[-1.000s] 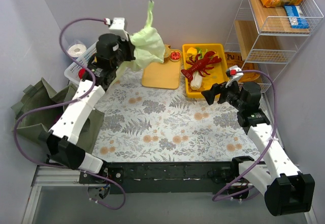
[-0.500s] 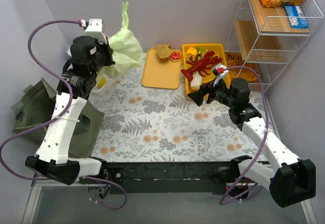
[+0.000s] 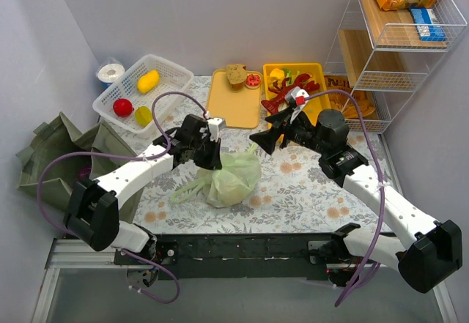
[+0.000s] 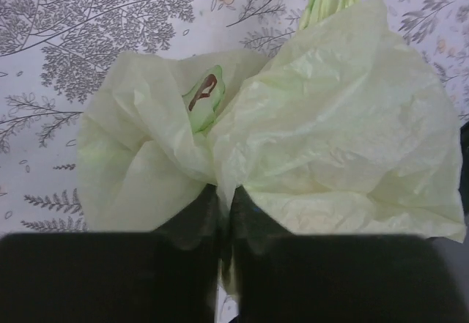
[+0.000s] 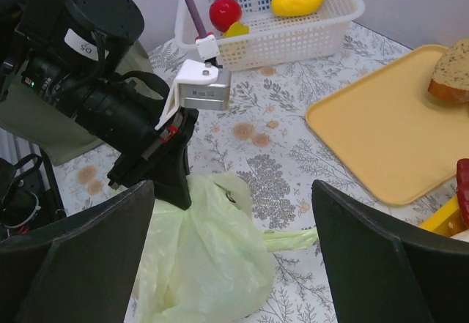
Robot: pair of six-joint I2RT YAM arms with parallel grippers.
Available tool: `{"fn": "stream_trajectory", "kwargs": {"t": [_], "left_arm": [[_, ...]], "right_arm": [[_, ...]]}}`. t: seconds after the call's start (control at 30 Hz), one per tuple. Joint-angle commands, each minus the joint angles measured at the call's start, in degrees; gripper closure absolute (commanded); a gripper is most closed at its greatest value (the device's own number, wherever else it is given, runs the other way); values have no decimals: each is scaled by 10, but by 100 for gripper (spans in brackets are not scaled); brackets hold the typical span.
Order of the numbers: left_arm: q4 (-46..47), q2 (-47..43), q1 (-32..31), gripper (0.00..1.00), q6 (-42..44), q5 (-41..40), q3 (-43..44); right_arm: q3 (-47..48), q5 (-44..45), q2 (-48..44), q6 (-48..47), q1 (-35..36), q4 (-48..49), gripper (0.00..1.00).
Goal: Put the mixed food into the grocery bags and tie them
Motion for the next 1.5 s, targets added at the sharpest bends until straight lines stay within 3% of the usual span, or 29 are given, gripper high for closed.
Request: {"fn": "stream_trajectory", "kwargs": {"t": [0.0,0.03,0.07,0.1,0.13,0.27,0.3,0.37,0.4,0.5,0.77,0.97,1.17,1.27,1.3,1.4,1.43,1.47], "left_arm": [[72,-31,-11,79,0,-43,-1],[65,-38,-18,57,9,-131,8],[60,-49,-24,9,18,-182,34],[42,-73,-29,2,33,-224,51],[26,-83,-29,2,35,-317,69],[-111,-125,-26,2,15,-534,173],[-135,-131,-11,2,10,-553,186],[-190,-149,30,2,-7,-535,209],[-198,-159,92,2,-12,-521,225],[-224,-181,182,2,-17,-496,244],[-328,-161,211,2,-40,-612,338],[-338,-185,225,2,-26,-632,286],[-314,-199,246,2,-19,-580,223],[-300,-194,258,14,-20,-547,203],[-290,-192,261,25,-20,-537,194],[-251,-181,269,42,-22,-476,167],[-228,-178,269,68,-28,-446,162],[-210,-176,269,79,-29,-412,154]], "right_arm": [[-11,16,-19,-7,3,2,5],[-11,17,-22,-10,3,-7,5],[-11,19,-23,-14,3,-11,5],[-10,25,-25,-18,3,-15,5],[-10,29,-31,-19,3,-20,5],[-14,47,-49,-26,3,-30,4],[-19,49,-53,-26,3,-29,4],[-23,52,-61,-27,3,-28,3],[-26,52,-63,-27,3,-28,3],[-29,45,-68,-28,3,-33,3],[-34,39,-90,-38,3,-49,3],[-42,37,-97,-38,3,-48,3],[-47,45,-101,-39,3,-58,2],[-52,52,-108,-40,3,-58,3],[-55,54,-110,-41,3,-58,3],[-55,56,-112,-42,3,-64,3],[-55,58,-112,-42,3,-68,3],[-55,65,-112,-42,3,-71,3]]}}
